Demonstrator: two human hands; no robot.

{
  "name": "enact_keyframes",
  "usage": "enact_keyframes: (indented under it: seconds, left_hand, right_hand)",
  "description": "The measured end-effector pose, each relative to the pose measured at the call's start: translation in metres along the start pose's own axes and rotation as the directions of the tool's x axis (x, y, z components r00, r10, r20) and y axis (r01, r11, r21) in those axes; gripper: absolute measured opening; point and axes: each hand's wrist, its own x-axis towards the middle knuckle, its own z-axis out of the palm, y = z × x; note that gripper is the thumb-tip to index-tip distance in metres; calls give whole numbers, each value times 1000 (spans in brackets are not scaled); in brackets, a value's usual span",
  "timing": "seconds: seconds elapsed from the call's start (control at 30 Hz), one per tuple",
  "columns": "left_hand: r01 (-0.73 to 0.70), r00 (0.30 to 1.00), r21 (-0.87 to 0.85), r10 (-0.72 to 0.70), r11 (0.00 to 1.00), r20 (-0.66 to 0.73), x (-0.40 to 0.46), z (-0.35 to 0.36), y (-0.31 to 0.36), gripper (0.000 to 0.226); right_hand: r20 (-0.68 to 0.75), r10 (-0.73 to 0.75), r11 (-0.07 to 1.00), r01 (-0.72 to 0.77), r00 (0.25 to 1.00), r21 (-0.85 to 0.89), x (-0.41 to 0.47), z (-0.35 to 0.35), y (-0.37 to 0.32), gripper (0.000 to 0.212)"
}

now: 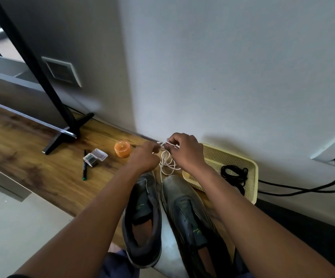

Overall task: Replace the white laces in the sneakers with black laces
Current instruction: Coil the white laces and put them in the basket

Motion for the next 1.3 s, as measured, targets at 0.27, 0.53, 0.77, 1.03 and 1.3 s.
enact_keyframes:
  seconds: [0.27,0.53,0.77,1.03,1.3]
  left_hand:
    - [8,998,75,-3,997,-55,4,2,-11,42]
    - [-53,993,118,65,992,-100,-3,2,-7,45]
    - [-164,977,185,185,969,-102,-20,1,6,43]
    - [-181,974,193,203,964,-97,-29,1,5,41]
    - [-150,968,112,169,982,-184,-31,-5,2,43]
  right_hand:
    - [72,60,984,-47,996,-170,-2,0,8,20]
    - [142,9,991,11,990,-133,-5,-15,-1,20]
    - [153,-28,998,35,988,-44,-13,-47,-1,20]
    - [79,10,994,-1,997,-112,-25,-76,13,20]
    - [231,-56,866,163,971,-474,-21,-27,-14,29]
